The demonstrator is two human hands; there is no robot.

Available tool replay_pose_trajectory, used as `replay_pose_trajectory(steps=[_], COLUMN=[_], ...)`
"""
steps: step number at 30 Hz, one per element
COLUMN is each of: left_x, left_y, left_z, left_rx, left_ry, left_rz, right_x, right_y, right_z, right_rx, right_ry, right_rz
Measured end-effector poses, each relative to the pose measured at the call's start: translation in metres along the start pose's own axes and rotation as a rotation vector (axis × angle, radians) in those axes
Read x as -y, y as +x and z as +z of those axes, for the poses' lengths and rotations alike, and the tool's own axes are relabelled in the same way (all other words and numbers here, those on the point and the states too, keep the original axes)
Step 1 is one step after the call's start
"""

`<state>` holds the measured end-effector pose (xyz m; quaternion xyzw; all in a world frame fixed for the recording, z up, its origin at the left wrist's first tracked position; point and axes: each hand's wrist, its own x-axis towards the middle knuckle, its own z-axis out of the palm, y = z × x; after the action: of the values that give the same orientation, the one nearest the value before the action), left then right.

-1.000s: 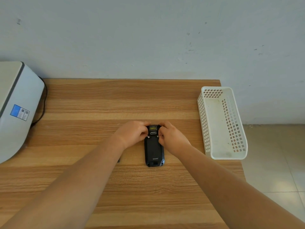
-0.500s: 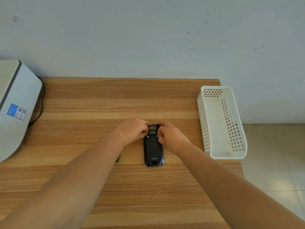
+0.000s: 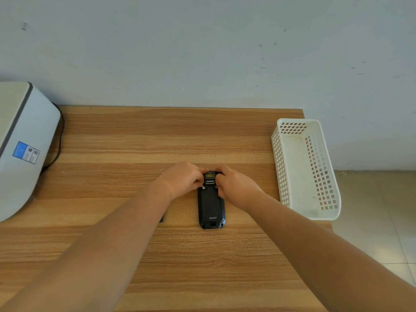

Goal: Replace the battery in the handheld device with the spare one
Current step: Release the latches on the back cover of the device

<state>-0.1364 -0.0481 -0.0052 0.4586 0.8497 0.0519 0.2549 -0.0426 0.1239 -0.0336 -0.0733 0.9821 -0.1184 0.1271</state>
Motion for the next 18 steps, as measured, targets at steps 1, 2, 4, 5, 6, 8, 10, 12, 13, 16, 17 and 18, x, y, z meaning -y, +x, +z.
replay_pose_trajectory(steps=[1, 2, 4, 5, 6, 8, 10, 12, 13, 16, 17, 18], left_x=[0.0, 0.0, 0.0, 0.0, 0.0, -0.001, -0.002, -0.004, -0.005, -0.008, -0.008, -0.009], left_y=[0.0, 0.0, -0.001, -0.001, -0.002, -0.002, -0.003, -0.003, -0.004, -0.005, -0.006, -0.006], left_z=[0.001, 0.001, 0.003, 0.003, 0.003, 0.003, 0.001, 0.0, 0.0, -0.001, -0.001, -0.001], left_rx=[-0.007, -0.019, -0.037, -0.039, -0.043, -0.054, -0.056, -0.057, -0.058, -0.069, -0.075, -0.08], left_ry=[-0.008, -0.015, -0.024, -0.025, -0.023, -0.01, -0.001, -0.001, -0.004, -0.017, -0.025, -0.031], left_rz=[-0.003, -0.004, -0.004, -0.006, -0.007, -0.007, -0.012, -0.015, -0.015, -0.022, -0.028, -0.032], right_x=[-0.001, -0.002, -0.005, -0.006, -0.007, -0.012, -0.014, -0.013, -0.012, -0.011, -0.01, -0.009], right_y=[0.002, 0.003, 0.007, 0.008, 0.008, 0.004, 0.0, -0.002, -0.003, -0.004, -0.004, -0.004], right_z=[-0.001, -0.004, -0.009, -0.012, -0.013, -0.014, -0.012, -0.01, -0.01, -0.008, -0.008, -0.008], right_rx=[-0.002, -0.009, -0.018, -0.015, -0.003, 0.023, 0.025, 0.013, 0.006, -0.021, -0.029, -0.034], right_ry=[-0.027, -0.054, -0.032, -0.023, -0.034, 0.007, 0.08, 0.122, 0.125, 0.124, 0.116, 0.103], right_rz=[-0.008, -0.022, -0.045, -0.063, -0.087, -0.096, -0.076, -0.056, -0.054, -0.072, -0.082, -0.094])
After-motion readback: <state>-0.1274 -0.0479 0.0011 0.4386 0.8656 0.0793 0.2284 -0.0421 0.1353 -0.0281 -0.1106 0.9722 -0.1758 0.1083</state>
